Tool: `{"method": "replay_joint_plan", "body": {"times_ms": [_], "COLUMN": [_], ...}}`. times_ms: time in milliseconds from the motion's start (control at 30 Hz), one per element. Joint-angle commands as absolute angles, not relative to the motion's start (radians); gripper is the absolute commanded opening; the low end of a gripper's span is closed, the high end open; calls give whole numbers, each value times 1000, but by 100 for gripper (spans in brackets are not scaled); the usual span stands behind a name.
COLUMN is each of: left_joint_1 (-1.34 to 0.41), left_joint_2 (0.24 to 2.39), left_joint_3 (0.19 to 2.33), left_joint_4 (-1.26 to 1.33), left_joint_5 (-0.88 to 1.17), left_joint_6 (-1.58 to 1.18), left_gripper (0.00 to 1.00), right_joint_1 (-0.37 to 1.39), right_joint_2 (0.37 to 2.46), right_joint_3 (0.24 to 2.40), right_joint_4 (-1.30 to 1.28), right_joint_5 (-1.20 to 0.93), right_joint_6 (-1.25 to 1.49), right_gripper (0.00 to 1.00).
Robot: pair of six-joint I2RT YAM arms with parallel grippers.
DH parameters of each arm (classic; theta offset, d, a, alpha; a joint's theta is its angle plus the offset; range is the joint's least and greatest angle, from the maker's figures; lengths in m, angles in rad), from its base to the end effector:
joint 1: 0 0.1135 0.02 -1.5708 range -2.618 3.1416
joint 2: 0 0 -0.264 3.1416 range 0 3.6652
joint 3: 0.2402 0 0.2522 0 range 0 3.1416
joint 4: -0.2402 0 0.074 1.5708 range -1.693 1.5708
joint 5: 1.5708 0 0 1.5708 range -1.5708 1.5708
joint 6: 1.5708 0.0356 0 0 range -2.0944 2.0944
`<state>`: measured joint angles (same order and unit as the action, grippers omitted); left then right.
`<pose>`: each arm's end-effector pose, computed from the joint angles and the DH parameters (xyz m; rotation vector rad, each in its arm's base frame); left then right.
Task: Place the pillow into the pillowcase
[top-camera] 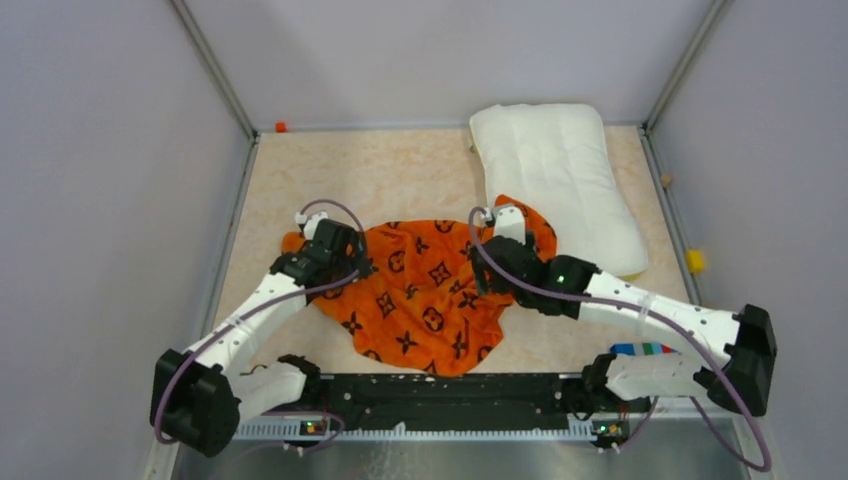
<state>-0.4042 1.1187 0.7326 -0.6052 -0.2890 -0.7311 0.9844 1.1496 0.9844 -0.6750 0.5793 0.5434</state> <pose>0.2002 -0.0746 0.2238 -0.5141 2.4506 -0.0941 0.1451 0.1831 0.2960 -0.2399 2.2332 0.1101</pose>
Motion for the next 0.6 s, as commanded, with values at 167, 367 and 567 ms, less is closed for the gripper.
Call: {"method": "replay_joint_plan", "body": {"times_ms": [167,367,567], "left_joint_1": [-403,-403,-402], "left_joint_2": [898,843,853], "left_joint_3": [741,669,534], "left_joint_4": [-900,-908,-682], "left_joint_5": [-351,-316,-227], "left_joint_6": [-914,-973,-967], "left_gripper": [99,99,97], "right_joint_1": [1150,1153,1152], "right_joint_2": [1286,1429,1562], "right_joint_3": [948,925,951], "right_joint_4": [-573,-503,-477], "right_joint_5": [523,479,505], "right_joint_6": [524,512,513], "right_gripper": [75,75,75]}}
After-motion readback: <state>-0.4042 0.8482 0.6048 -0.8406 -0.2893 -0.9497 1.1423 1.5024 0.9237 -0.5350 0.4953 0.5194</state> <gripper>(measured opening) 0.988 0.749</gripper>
